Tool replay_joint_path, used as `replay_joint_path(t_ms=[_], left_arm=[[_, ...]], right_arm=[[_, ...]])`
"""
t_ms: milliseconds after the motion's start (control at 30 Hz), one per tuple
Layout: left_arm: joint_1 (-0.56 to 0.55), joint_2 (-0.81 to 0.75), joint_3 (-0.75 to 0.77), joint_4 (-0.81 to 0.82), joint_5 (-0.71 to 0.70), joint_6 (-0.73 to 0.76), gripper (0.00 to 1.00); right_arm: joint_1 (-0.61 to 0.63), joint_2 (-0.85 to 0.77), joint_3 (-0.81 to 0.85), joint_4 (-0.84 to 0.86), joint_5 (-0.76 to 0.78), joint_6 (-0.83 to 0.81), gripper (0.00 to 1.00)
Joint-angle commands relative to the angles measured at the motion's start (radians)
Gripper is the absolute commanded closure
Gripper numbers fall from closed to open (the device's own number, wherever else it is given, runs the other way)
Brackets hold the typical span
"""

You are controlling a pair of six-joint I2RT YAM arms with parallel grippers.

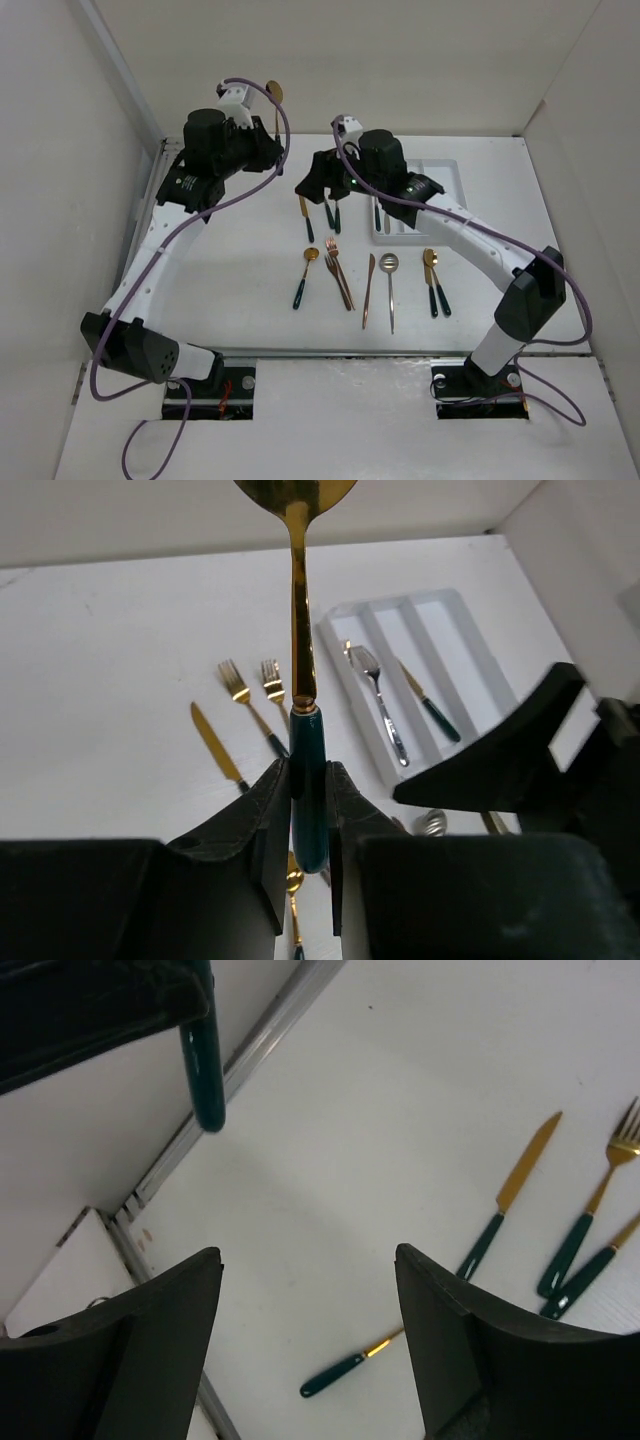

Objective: Sort the eating utensils into containers

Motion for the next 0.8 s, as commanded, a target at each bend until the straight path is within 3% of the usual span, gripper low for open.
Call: replay_joint_path(t_ms=[0,233,633,733,767], left_arm=[[-0.027,-0.018,-0.050,0.049,0.065,-0.050,1.00],[-0.050,-0.052,-0.087,0.060,0.065,-0.059,1.00],[-0.059,-0.061,-0.096,0.070,0.073,-0.059,1.00],[-0.059,-0.070,-0.131,0.060,0.085,-0.059,1.00],[-0.059,-0.081,-0.147,0.050,0.085,-0.059,1.00]], right_arm=[[0.019,0.019,0.085,0.143,-0.030,0.059,0.25],[0.041,0.082,0.094,0.248,-0.107,0.101,0.35],[0.053,0.142,0.103,0.257,0.037,0.120,0.47],[0.053,0.142,0.112,0.257,0.057,0.121,0.58],[0.053,0.142,0.121,0.257,0.057,0.121,0.67]])
